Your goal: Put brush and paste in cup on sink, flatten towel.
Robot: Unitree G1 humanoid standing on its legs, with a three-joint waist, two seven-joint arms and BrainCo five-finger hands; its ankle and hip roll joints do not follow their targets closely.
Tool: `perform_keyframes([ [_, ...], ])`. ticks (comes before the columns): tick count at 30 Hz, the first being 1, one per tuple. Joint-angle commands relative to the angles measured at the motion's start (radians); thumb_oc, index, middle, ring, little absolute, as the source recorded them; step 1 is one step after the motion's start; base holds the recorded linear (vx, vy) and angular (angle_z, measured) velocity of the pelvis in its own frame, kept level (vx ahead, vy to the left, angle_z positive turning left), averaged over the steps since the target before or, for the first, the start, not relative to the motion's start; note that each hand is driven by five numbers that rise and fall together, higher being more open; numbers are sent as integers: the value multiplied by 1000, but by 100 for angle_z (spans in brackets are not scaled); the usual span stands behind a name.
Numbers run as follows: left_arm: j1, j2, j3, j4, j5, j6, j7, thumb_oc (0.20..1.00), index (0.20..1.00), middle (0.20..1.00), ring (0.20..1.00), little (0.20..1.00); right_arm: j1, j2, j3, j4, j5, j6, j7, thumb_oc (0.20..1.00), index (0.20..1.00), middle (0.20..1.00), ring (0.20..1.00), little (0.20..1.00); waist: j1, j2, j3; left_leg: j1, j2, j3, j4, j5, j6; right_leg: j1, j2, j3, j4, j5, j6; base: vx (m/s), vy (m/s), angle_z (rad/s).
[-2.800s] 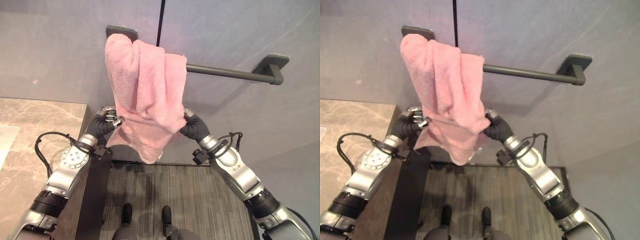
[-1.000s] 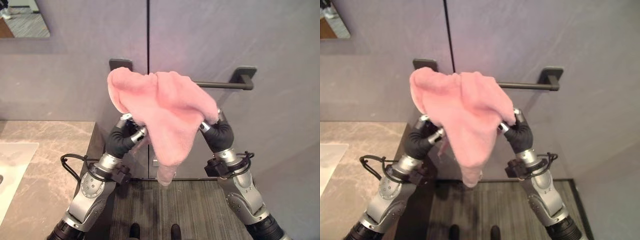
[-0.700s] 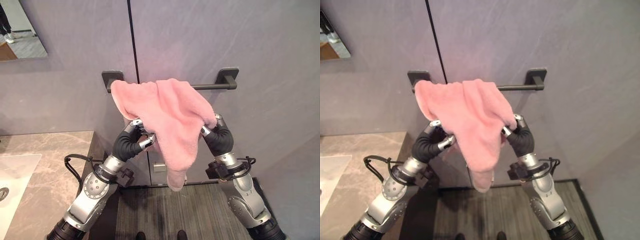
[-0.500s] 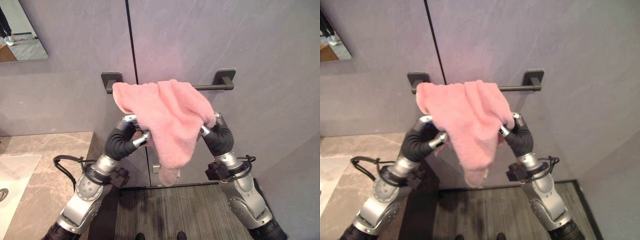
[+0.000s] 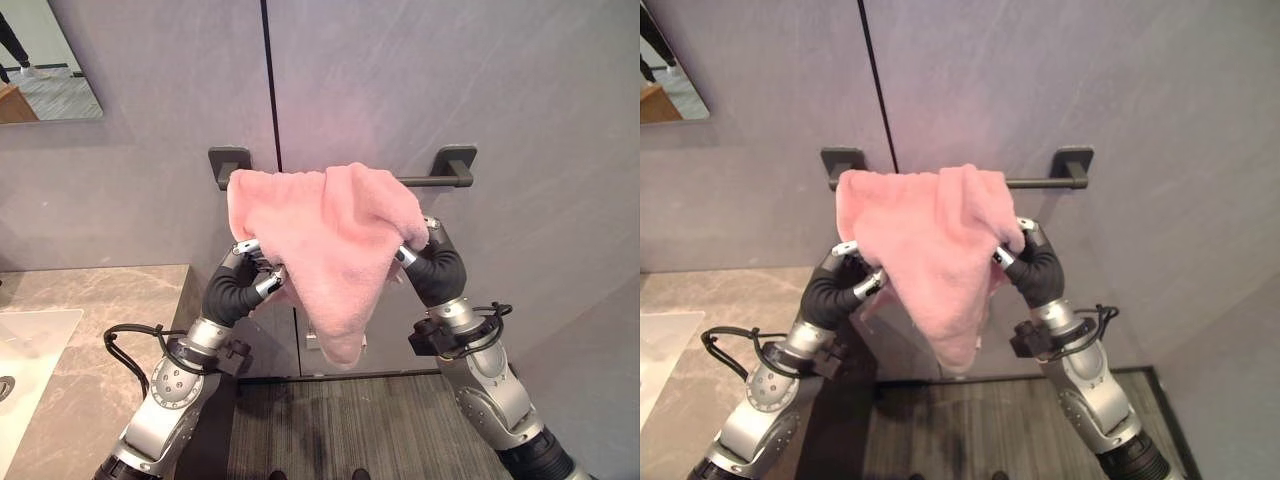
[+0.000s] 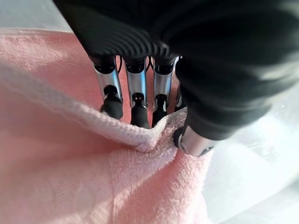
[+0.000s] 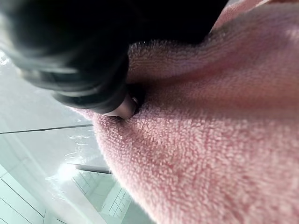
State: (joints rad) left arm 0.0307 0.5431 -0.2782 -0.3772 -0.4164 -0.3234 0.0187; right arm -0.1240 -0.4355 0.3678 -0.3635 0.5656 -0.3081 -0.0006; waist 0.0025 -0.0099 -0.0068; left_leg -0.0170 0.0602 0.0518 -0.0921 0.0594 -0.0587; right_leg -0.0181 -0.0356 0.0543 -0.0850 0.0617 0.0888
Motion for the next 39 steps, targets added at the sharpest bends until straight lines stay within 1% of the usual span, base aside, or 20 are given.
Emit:
perform_keyframes([
  [1, -100, 2, -25, -2, 3, -50, 23, 200, 200, 200, 200, 200, -20, 44, -42, -55, -18, -76, -41, 200, 200, 200, 200, 200, 8, -38, -19, 52, -27, 28, 5, -49, 4, -18, -35, -35, 16, 38, 48, 0, 0, 0],
  [6, -227, -12, -69, 16, 36, -59, 71, 200, 200, 200, 200, 200, -57, 47, -55, -73, -56, -90, -79, 200, 200, 200, 200, 200, -4, -31, -19, 52, -25, 30, 5, -50, 3, -20, -36, -32, 17, 38, 49, 12, 1, 0],
  [7, -257, -11, -70, 14, 40, -64, 83, 200, 200, 200, 200, 200, -78, 42, -66, -79, -75, -98, -98, 200, 200, 200, 200, 200, -9, -27, -23, 58, -25, 31, 5, -63, 3, -14, -35, -30, 13, 31, 52, 0, 0, 0],
  [8, -277, -15, -71, 17, 39, -66, 92, 200, 200, 200, 200, 200, -93, 43, -72, -79, -87, -100, -113, 200, 200, 200, 200, 200, -11, -27, -20, 52, -26, 33, 5, -52, 3, -24, -36, -27, 16, 40, 51, 52, 13, -5],
  [9, -290, -20, -75, 20, 39, -68, 99, 200, 200, 200, 200, 200, -108, 43, -79, -78, -104, -102, -128, 200, 200, 200, 200, 200, -13, -22, -22, 56, -25, 35, 5, -64, 3, -18, -35, -26, 12, 33, 54, -43, 4, -10],
  [10, -296, -22, -77, 25, 38, -68, 103, 200, 200, 200, 200, 200, -121, 45, -76, -72, -109, -101, -136, 200, 200, 200, 200, 200, -14, -22, -17, 49, -27, 38, 5, -52, 3, -30, -36, -22, 15, 43, 53, -11, 11, -17],
  [16, -222, -14, -85, 51, 24, -49, 63, 200, 200, 200, 200, 200, -82, 38, -38, -40, -81, -69, -86, 200, 200, 200, 200, 200, -16, -11, -6, 46, -26, 50, 5, -63, 5, -41, -33, -8, 12, 39, 55, 4, 14, -8],
  [17, -192, -16, -88, 63, 14, -41, 44, 200, 200, 200, 200, 200, -51, 29, -34, -18, -73, -57, -70, 200, 200, 200, 200, 200, -13, -13, -5, 42, -28, 50, 5, -62, 5, -43, -33, -7, 11, 39, 54, 0, 0, 0],
  [22, -150, -16, -95, 114, 36, -32, 42, 200, 200, 200, 200, 200, -43, 23, -19, 19, -74, -51, -62, 200, 200, 200, 200, 200, -7, -19, -5, 37, -29, 46, 5, -51, 5, -47, -35, -8, 11, 46, 52, 0, 0, 0],
  [27, -53, -8, -58, 156, 36, -22, 28, 200, 200, 200, 200, 200, -19, 23, -9, 90, -75, -34, -49, 200, 200, 200, 200, 200, 7, -20, -10, 43, -30, 41, 5, -65, 6, -38, -34, -15, 6, 36, 52, 33, 7, 0],
  [28, -37, -8, -54, 173, 35, -19, 24, 200, 200, 200, 200, 200, -14, 21, -5, 105, -81, -28, -44, 256, 256, 256, 256, 256, 9, -21, -9, 47, -30, 40, 5, -66, 6, -35, -34, -16, 7, 35, 51, 0, 0, 0],
  [29, -26, -10, -52, 193, 35, -16, 20, 200, 200, 200, 200, 200, -9, 20, -2, 116, -83, -24, -40, 442, 442, 442, 442, 442, 12, -21, -9, 47, -31, 39, 5, -65, 6, -33, -34, -18, 7, 34, 51, 21, 4, 3],
  [30, -17, -11, -49, 211, 44, -14, 22, 200, 200, 200, 200, 200, -2, 21, 2, 131, -78, -22, -33, 504, 504, 504, 504, 504, 13, -22, -10, 47, -31, 38, 5, -65, 6, -32, -34, -20, 6, 33, 50, 0, 0, 0],
  [31, -5, -13, -46, 235, 50, -8, 22, 200, 200, 200, 200, 200, 3, 20, 5, 145, -75, -17, -25, 1000, 1000, 1000, 1000, 1000, 14, -23, -10, 47, -32, 38, 5, -65, 6, -30, -34, -20, 6, 32, 50, 20, 5, 3],
  [33, 13, -21, -45, 291, 59, -3, 19, 200, 200, 200, 200, 200, 11, 20, 7, 173, -83, -14, -23, 1000, 1000, 1000, 1000, 1000, 17, -25, -11, 50, -33, 35, 5, -66, 7, -29, -34, -22, 7, 32, 49, 20, 3, 4],
  [34, 20, -25, -45, 316, 61, 0, 17, 329, 329, 329, 329, 329, 15, 22, 8, 189, -77, -13, -20, 1000, 1000, 1000, 1000, 1000, 18, -26, -12, 50, -33, 34, 5, -65, 6, -28, -34, -22, 6, 32, 49, 11, 3, 3],
  [36, 30, -28, -43, 344, 62, 7, 12, 451, 451, 451, 451, 451, 22, 25, 5, 204, -75, -10, -18, 1000, 1000, 1000, 1000, 1000, 20, -26, -12, 50, -34, 33, 5, -66, 7, -27, -34, -23, 6, 31, 49, 0, 0, 0],
  [37, 37, -31, -39, 388, 84, 11, 9, 1000, 1000, 1000, 1000, 1000, 27, 26, 5, 233, -81, -7, -13, 1000, 1000, 1000, 1000, 1000, 20, -27, -13, 50, -34, 34, 5, -66, 7, -26, -34, -22, 5, 32, 49, 0, 0, 0],
  [38, 36, -31, -40, 389, 84, 10, 9, 1000, 1000, 1000, 1000, 1000, 27, 26, 5, 233, -81, -7, -13, 1000, 1000, 1000, 1000, 1000, 20, -27, -13, 50, -34, 34, 5, -66, 7, -26, -34, -22, 5, 32, 49, 0, 0, 0],
  [39, 38, -40, -42, 445, 115, 19, 15, 1000, 1000, 1000, 1000, 1000, 29, 28, 4, 280, -97, -2, -17, 1000, 1000, 1000, 1000, 1000, 21, -26, -13, 50, -34, 34, 5, -65, 7, -25, -35, -22, 5, 32, 49, 0, 0, 0],
])
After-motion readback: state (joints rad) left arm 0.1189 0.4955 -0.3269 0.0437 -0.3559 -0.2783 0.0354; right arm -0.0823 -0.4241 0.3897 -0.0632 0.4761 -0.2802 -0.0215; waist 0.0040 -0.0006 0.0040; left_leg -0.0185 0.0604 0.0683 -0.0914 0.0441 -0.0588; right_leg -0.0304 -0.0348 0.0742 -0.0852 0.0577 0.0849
